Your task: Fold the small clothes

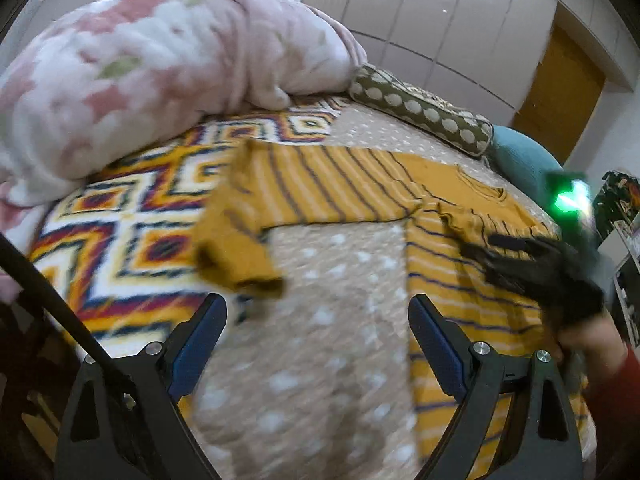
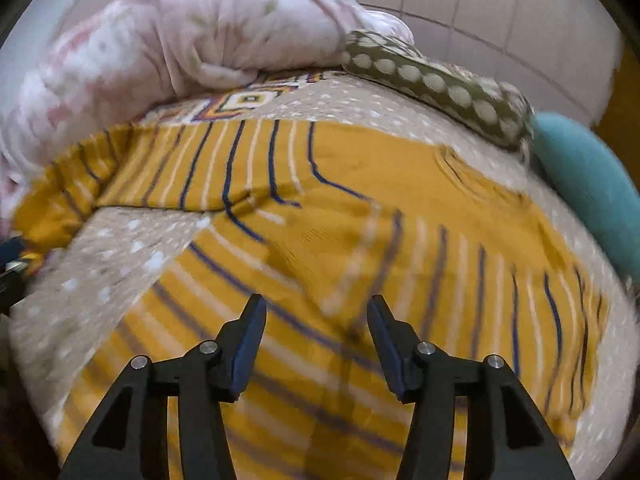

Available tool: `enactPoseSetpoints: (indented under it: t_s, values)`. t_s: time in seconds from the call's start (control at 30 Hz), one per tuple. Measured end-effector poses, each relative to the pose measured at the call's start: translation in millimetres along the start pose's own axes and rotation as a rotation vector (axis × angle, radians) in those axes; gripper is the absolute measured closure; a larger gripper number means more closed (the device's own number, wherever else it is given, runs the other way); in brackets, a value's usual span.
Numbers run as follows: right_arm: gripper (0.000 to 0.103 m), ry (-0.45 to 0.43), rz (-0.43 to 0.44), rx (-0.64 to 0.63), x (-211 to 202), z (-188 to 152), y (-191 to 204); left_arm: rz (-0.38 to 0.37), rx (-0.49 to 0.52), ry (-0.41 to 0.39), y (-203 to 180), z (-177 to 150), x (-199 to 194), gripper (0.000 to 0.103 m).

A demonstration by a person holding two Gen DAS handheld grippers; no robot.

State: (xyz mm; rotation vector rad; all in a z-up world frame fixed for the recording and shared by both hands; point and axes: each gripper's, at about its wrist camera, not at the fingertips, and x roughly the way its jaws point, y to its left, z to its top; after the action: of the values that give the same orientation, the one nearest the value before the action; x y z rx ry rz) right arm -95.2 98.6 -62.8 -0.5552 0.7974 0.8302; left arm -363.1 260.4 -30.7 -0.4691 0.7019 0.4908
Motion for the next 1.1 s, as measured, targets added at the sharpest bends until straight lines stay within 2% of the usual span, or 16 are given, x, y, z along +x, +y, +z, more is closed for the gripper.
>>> enactPoseSetpoints:
  t_s: [0.07,0.13,0.17,0.2,0.33,0.43,0.47,0.5,0.53,0.57,0.63,0.73,0.8,0.9,1.07,1.1]
  values:
    - [0.047,0.004,-0.033,-0.024,17.1,12.4,12.1,0.005,-0.001,-0.022,8.4,-4.3,-10.1,0.012]
    - [0.075,0.018,-0.074,-0.025,32.3,21.4,17.9,-0.006,-0.016,-0.046,19.8,-6.8,-23.3,0.012]
    - [0.097,0.042,-0.113,-0.017,41.4,26.4,17.0,-0.014,-0.027,-0.059,25.7,-7.5,-29.2,0.012]
    - [0.098,0.047,-0.134,0.011,42.9,30.0,12.9,-0.021,-0.045,-0.077,32.6,-7.5,-35.9,0.012]
    - [0.097,-0.007,-0.041,0.165,27.7,52.9,3.3,-0.019,-0.092,-0.123,56.2,-2.1,-52.8,0.012]
    - [0.093,0.008,0.043,0.135,29.6,70.9,27.0,0.007,-0.121,-0.156,73.4,0.2,-65.3,0.012]
    - [0.088,0.005,0.031,0.118,28.0,72.9,35.3,0.018,-0.13,-0.165,79.0,0.4,-68.9,0.012]
    - [0.076,-0.009,0.012,0.105,23.8,74.2,45.2,0.03,-0.141,-0.176,85.1,-0.4,-73.7,0.012]
    - [0.069,-0.029,0.018,0.102,17.8,74.6,53.7,0.044,-0.154,-0.187,92.4,-1.0,-77.9,0.012]
    - [0.061,-0.057,0.065,0.107,7.6,73.8,64.5,0.057,-0.169,-0.195,99.7,-1.5,-81.5,0.012]
    - [0.058,-0.081,0.176,0.12,-5.4,71.9,80.4,0.08,-0.192,-0.212,111.6,-3.0,-85.4,0.012]
    - [0.053,-0.077,0.405,0.129,-22.5,66.2,114.0,0.107,-0.216,-0.219,123.8,-4.5,-87.4,0.012]
    - [0.041,-0.073,0.495,0.112,-30.2,61.7,137.0,0.108,-0.23,-0.215,129.3,-5.5,-86.9,0.012]
    - [0.04,-0.05,0.531,0.119,-28.7,54.6,156.9,0.103,-0.238,-0.217,133.5,-7.5,-86.9,0.012]
    - [0.041,0.077,0.571,0.266,11.9,44.7,158.4,0.101,-0.221,-0.213,127.8,-9.6,-84.3,0.012]
    - [0.052,0.099,0.59,0.272,18.7,43.2,162.6,0.098,-0.218,-0.212,126.1,-9.6,-84.0,0.012]
